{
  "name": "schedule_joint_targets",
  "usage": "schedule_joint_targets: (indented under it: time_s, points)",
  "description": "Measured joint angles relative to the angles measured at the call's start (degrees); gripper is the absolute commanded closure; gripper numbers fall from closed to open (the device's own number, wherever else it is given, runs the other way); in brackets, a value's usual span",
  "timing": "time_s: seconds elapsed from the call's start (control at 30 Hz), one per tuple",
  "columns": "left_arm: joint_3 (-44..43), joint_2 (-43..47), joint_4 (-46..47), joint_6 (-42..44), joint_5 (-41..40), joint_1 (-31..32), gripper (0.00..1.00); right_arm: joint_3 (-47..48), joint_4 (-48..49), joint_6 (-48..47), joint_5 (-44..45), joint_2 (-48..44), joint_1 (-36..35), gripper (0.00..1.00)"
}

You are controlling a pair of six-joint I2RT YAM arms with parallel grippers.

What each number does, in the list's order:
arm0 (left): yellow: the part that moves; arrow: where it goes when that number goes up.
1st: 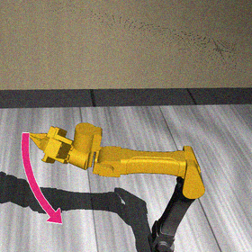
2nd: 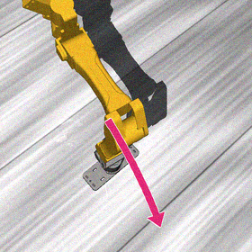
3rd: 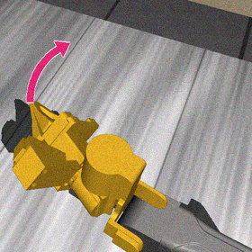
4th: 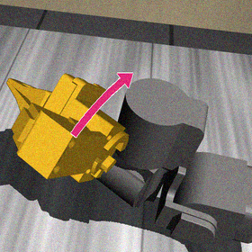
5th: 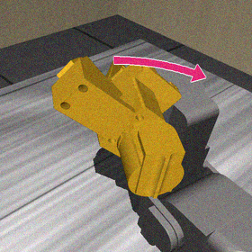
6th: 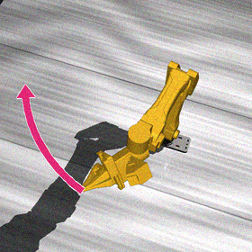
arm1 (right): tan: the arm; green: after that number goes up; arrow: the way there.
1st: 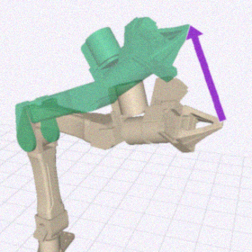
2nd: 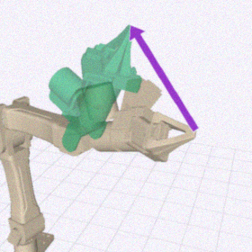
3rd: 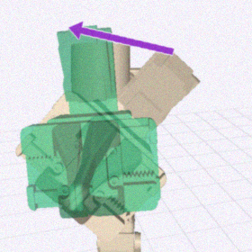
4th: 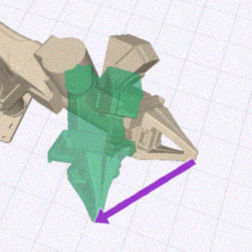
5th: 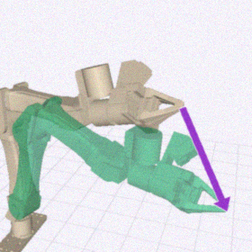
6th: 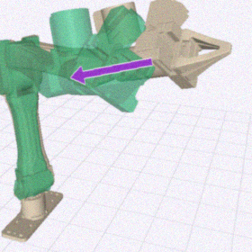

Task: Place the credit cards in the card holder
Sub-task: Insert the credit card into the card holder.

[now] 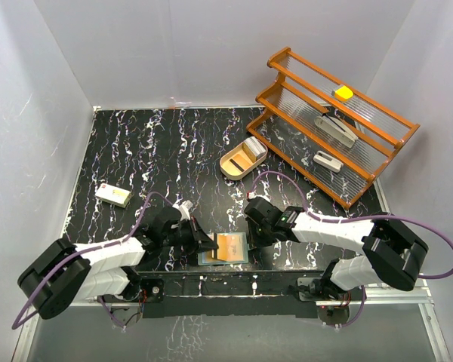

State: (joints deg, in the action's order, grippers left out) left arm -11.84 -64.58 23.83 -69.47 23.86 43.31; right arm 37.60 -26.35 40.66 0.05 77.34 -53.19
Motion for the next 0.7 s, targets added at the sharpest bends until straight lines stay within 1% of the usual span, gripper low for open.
schedule_joint_targets:
  time_s: [0.17,0.37,0.7]
  points:
    - [0.07,-3.02,-0.52,2.27,0.2,0.0,1.0,0.0,0.0,0.0,0.0,0.0,-0.07,0.91]
    - [0.11,-3.43,-0.76,3.06,0.17,0.0,1.0,0.0,-0.02,-0.02,0.02,0.0,-0.07,0.92]
    - [1.25,-6.16,3.34,2.82,1.05,0.0,1.0,0.0,0.0,0.04,0.02,0.02,-0.09,0.92]
